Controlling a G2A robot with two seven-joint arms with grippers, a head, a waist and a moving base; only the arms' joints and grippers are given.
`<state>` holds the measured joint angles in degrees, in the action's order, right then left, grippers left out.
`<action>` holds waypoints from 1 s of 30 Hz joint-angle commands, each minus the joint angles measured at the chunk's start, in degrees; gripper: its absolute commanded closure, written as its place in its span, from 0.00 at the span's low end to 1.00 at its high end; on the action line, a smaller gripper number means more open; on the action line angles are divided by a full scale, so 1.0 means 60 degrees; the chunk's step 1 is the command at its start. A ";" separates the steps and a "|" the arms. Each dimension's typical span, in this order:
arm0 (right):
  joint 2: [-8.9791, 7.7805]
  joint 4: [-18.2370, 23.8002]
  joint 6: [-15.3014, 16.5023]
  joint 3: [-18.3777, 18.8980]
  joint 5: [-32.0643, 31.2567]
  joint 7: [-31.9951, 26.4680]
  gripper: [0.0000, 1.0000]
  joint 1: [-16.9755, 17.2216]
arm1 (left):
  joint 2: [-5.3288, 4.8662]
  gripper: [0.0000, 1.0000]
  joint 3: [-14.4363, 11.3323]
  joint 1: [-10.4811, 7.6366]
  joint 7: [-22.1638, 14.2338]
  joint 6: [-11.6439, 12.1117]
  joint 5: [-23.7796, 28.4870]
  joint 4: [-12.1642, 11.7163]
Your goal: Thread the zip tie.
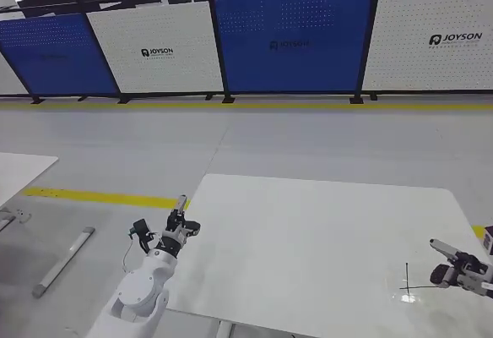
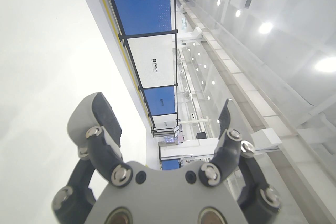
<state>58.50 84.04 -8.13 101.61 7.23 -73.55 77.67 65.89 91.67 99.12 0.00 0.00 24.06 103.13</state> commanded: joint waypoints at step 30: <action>-0.0243 -0.1766 0.0588 -0.0359 0.0060 0.0323 0.00 -0.0590 | 0.0000 0.00 0.0000 0.0000 0.0000 0.0000 0.0000 0.0000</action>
<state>57.04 73.41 -4.58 99.40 7.58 -71.58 74.09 65.89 91.67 99.12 0.00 0.00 24.06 103.13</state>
